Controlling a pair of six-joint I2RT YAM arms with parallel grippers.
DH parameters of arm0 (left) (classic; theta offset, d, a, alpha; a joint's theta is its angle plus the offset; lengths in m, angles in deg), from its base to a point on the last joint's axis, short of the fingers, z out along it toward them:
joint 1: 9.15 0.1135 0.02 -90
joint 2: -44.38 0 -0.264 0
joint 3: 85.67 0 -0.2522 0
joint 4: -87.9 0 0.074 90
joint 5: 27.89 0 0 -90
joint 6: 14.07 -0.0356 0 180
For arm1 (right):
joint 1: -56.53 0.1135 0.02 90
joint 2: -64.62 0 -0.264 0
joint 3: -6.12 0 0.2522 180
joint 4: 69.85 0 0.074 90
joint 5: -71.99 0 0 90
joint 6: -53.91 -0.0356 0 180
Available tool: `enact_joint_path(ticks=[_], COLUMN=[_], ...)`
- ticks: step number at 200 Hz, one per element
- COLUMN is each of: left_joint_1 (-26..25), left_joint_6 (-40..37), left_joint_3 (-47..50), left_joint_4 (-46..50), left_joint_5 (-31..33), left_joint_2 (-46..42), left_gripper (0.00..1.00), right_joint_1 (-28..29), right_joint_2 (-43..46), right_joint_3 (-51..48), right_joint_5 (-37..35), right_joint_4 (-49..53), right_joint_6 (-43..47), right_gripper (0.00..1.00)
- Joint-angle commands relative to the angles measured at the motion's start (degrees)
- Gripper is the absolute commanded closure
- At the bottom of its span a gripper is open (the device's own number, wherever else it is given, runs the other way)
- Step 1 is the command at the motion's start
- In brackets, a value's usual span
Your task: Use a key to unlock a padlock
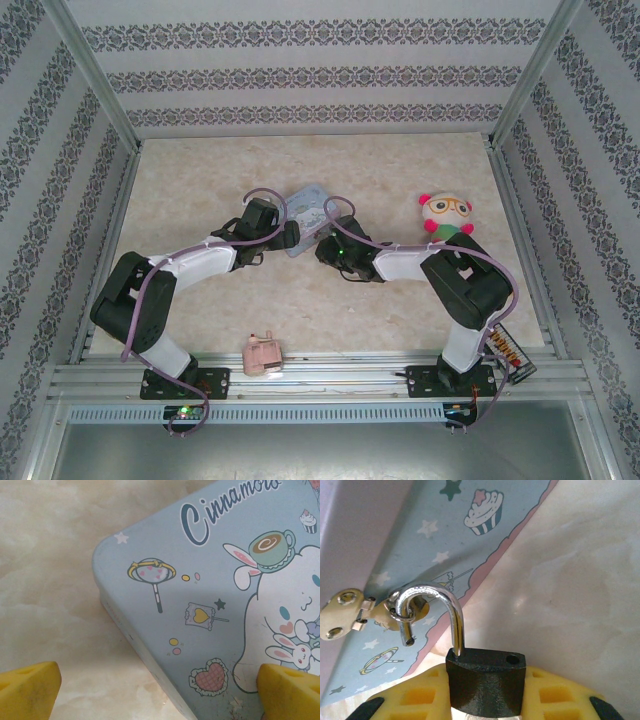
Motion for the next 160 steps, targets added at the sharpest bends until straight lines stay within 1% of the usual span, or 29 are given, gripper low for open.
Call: enact_joint_path(ticks=[1, 47, 108, 160], left_joint_1=[-0.3, -0.4, -0.4, -0.4], left_joint_6=[-0.2, 2.9, 3.8, 4.1], left_joint_3=[1.8, 3.4, 3.9, 3.9], left_joint_4=[3.7, 2.7, 2.5, 2.2], left_joint_5=[-0.5, -1.9, -1.6, -1.8], left_joint_2=[-1.0, -2.8, -2.9, -3.1], left_gripper=[0.01, 0.01, 0.01, 0.0], right_joint_1=[-1.4, -1.4, -1.3, -1.4], right_joint_2=[0.4, 0.0, -0.4, 0.9], right_joint_3=[-0.6, -2.9, -3.3, -4.7], right_joint_5=[-2.4, -1.6, -1.4, -2.2], right_joint_4=[-7.7, -12.4, -12.8, -12.7], right_joint_6=[-0.3, -3.8, -4.5, -4.3], right_gripper=[1.0, 1.0, 1.0, 1.0])
